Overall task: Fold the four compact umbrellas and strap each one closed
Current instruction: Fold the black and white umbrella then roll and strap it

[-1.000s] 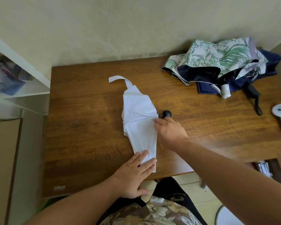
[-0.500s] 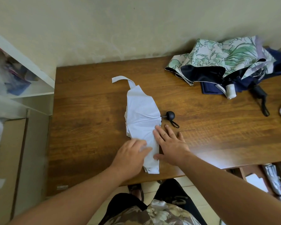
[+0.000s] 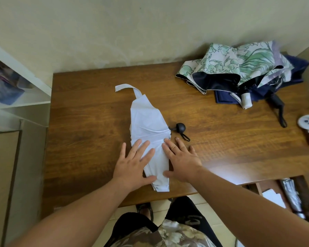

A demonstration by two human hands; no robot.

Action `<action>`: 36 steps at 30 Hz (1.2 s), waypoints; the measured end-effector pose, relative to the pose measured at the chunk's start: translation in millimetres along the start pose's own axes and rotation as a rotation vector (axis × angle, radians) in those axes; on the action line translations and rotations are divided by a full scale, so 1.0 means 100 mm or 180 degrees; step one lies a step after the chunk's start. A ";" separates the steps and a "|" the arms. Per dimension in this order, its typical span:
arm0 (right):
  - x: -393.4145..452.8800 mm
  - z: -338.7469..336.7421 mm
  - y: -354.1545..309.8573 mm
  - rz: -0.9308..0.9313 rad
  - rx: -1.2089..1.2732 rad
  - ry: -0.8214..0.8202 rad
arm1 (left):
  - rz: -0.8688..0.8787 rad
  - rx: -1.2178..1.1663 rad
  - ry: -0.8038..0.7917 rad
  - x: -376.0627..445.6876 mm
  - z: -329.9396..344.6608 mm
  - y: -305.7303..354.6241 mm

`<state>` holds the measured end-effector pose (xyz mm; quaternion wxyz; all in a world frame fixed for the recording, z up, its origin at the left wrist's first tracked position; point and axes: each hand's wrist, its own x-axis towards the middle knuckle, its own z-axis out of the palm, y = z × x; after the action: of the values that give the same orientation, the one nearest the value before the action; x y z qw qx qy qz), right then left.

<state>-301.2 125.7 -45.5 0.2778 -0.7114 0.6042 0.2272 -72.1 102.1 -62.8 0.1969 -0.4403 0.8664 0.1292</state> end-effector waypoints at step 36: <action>0.08 -0.11 0.07 -0.0610 -0.0341 -0.0007 | 0.0493 0.0219 0.0131 0.01 -0.01 0.06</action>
<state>-307.3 111.5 -42.9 0.2605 -0.7796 0.5201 0.2323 -77.9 104.8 -62.3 0.1835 -0.3675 0.9057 0.1051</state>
